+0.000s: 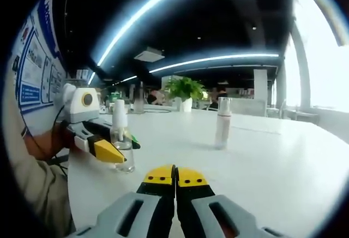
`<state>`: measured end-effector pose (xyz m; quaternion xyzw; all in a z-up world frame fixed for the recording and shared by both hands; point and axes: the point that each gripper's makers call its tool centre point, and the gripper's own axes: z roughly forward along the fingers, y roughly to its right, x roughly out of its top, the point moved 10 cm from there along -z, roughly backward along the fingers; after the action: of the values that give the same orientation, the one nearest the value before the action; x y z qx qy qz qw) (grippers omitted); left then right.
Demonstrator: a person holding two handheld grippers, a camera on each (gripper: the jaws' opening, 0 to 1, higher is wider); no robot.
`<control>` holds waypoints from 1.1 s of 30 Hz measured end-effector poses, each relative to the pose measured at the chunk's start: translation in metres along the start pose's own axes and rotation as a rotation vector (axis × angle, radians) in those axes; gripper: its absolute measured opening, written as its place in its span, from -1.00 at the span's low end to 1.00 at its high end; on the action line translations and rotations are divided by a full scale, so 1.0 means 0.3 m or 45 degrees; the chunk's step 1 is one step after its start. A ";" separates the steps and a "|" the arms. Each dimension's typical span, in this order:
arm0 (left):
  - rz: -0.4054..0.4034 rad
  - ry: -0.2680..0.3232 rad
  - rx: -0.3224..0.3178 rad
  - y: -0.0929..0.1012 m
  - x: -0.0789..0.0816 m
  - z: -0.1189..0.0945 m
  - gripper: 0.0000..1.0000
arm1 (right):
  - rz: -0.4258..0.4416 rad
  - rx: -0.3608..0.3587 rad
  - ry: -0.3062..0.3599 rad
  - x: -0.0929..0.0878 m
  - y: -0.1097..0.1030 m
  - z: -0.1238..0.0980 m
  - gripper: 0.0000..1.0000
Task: Clamp pump bottle remove cover press pump head put on cover
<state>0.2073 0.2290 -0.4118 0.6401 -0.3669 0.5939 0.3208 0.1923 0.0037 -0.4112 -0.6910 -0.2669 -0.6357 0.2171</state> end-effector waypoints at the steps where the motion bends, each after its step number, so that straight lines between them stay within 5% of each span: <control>1: 0.000 0.000 0.000 0.000 0.000 0.000 -0.70 | 0.002 -0.015 0.003 0.002 0.001 -0.001 -1.00; 24: 0.000 -0.001 0.002 0.001 0.000 0.000 -0.70 | 0.010 -0.076 0.009 0.028 0.002 -0.002 -1.00; 33: 0.003 -0.001 0.003 0.001 0.000 -0.001 -0.70 | -0.023 -0.088 0.024 0.103 -0.008 0.001 -1.00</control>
<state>0.2070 0.2291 -0.4119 0.6402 -0.3671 0.5945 0.3194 0.1924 0.0086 -0.3805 -0.6897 -0.2489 -0.6529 0.1900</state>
